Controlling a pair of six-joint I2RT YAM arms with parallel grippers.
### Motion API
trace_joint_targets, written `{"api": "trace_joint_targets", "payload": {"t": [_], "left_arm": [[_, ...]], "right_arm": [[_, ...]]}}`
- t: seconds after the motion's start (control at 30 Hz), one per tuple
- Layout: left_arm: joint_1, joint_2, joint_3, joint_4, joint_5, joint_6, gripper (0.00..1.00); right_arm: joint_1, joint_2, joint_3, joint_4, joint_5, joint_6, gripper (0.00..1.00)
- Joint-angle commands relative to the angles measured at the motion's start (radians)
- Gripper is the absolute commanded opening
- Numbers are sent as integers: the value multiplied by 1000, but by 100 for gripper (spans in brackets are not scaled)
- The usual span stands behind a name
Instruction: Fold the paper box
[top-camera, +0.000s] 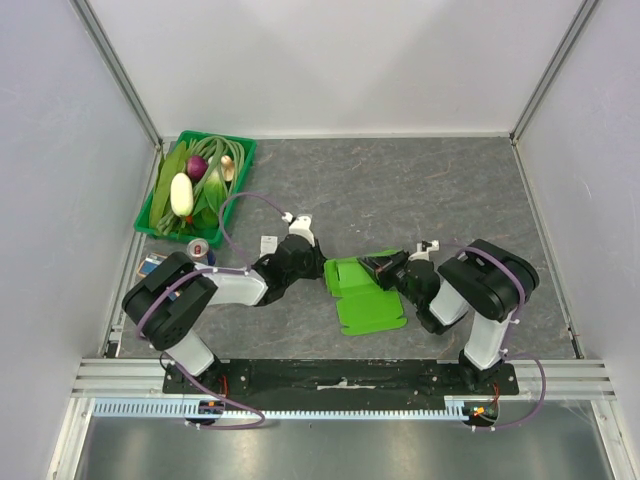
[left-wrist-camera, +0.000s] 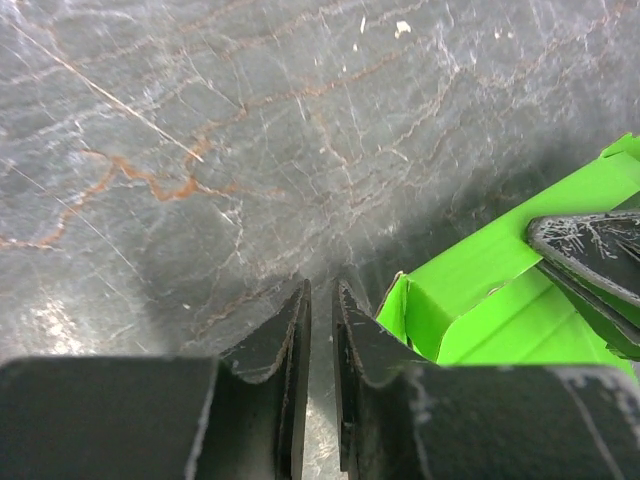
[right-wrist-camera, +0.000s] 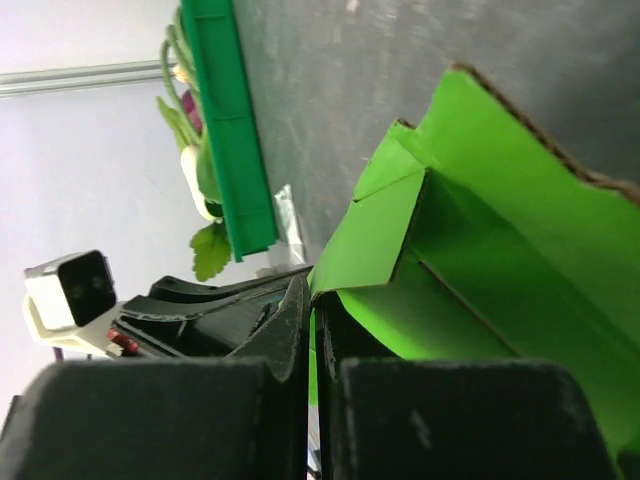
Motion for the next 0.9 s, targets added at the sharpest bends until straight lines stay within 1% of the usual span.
{"api": "trace_joint_targets", "payload": {"t": [0.0, 0.13, 0.2, 0.23, 0.27, 0.3, 0.4, 0.43, 0.5, 0.6, 0.67, 0.77, 0.8, 0.87], "left_arm": [[-28, 21, -38, 121, 2, 24, 21], [-71, 24, -56, 176, 24, 33, 22], [-80, 5, -64, 179, 19, 30, 23], [-79, -25, -66, 160, -16, 6, 24], [-76, -47, -63, 93, -47, -13, 25], [-69, -64, -56, 49, -68, -31, 29], [-5, -136, -49, -38, -29, -85, 32], [22, -156, -44, -63, -27, -89, 33], [39, -194, -53, -60, -16, -56, 35], [62, -177, -53, -34, 48, 13, 36], [70, -167, -38, -29, 45, 32, 36], [78, -162, -43, 26, 42, 68, 36], [79, -157, -38, 30, 42, 85, 36], [84, -144, -23, 20, 21, 88, 36]], "right_arm": [[10, 51, -64, 286, 28, -83, 0], [10, 60, -72, 347, 12, -87, 2], [10, 51, -47, 342, -2, -76, 4], [10, 40, -35, 336, -11, -67, 4], [10, 33, -6, 329, -23, -61, 4], [10, 22, 9, 310, -23, -53, 4], [10, -46, 57, 160, -23, -24, 5], [10, -88, 71, 58, -23, -26, 5], [10, -125, 101, -18, -23, -29, 4], [2, -152, 150, -105, -70, -33, 1], [2, -129, 164, -83, -77, -27, 0], [1, -71, 166, 49, -95, -18, 0], [2, -55, 174, 87, -101, -41, 0], [2, -20, 203, 103, -132, -81, 1]]}}
